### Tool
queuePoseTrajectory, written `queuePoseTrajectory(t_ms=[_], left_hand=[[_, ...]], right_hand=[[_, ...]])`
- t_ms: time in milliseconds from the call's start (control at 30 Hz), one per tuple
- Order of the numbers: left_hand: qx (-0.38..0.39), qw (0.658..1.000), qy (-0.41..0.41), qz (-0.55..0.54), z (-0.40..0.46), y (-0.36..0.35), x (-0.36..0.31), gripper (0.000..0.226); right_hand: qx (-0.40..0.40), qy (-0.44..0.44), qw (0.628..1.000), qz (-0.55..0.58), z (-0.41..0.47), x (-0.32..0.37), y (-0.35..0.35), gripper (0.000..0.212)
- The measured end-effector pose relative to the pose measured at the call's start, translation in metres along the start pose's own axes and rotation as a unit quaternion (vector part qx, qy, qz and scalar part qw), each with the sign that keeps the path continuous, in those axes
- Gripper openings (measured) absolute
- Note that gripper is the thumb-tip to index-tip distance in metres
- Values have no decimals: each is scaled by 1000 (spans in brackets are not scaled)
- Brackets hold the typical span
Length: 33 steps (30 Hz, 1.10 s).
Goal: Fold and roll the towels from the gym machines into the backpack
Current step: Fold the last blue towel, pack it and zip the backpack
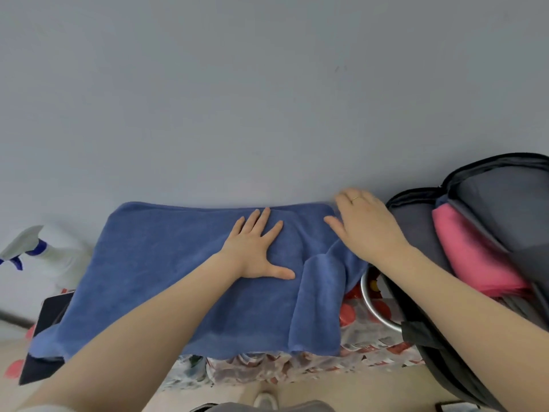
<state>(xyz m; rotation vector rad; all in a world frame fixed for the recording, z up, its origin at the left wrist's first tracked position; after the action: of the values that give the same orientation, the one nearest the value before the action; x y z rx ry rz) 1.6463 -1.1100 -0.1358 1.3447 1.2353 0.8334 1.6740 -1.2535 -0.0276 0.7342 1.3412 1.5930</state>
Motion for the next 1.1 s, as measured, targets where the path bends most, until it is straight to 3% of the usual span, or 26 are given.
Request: queuePoseTrajectory(t_ms=[67,133,233,333,400,467,567,633,700,767,867,967,1033,1100], left_hand=[[-4,1000,3,3,1,-1,1,111],[-7,1000,6,6,2,-2,2,114],[-19,1000,10,0,2,-2,4,121],[-24,1000,10,-9,2,-1,2,125],[-24,1000,11,-11,2,-1,1,120],[-25,1000,14,-11,2,1,1,111],[-41,999,9,-26,0,5,-2,103],[-76,992,6,-102,-4,13,2,85],[-139,965,14,-220,-17,31,17,56],[-208,943,38,-258,-40,52,47,37],[-284,912,127,-268,-84,74,111,26],[-327,859,246,-308,-128,72,188,25],[-330,821,318,-342,-149,60,234,26],[-306,758,377,-435,-160,39,270,27]], right_hand=[[110,12,994,-10,-12,0,-23,40],[176,12,980,-91,-18,-8,-42,34],[175,30,969,-171,-14,-11,-51,31],[158,43,974,-155,-9,-12,-49,30],[112,-7,993,-36,-1,-17,-35,26],[54,-88,981,165,11,-21,-11,24],[-3,-101,894,437,26,6,31,11],[-12,-85,840,536,33,33,57,19],[-19,-62,807,586,42,61,76,21],[-4,-35,782,623,51,94,85,26],[55,-8,746,664,64,146,82,27],[154,23,690,707,74,207,73,19],[203,38,701,682,80,244,57,20],[202,48,769,605,88,272,32,25]])
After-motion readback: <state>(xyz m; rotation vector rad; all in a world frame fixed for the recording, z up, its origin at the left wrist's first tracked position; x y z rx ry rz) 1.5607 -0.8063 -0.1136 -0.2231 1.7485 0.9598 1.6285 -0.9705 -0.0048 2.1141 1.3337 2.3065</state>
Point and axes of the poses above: each hand's wrist, its own z-axis towards the middle knuckle, its own y-axis out of the back of the hand, x = y × z, the point moved 9 cm from there along z, towards the middle knuckle, and after that the axes turned 7 degrees about -x, right-handed, at the moved point
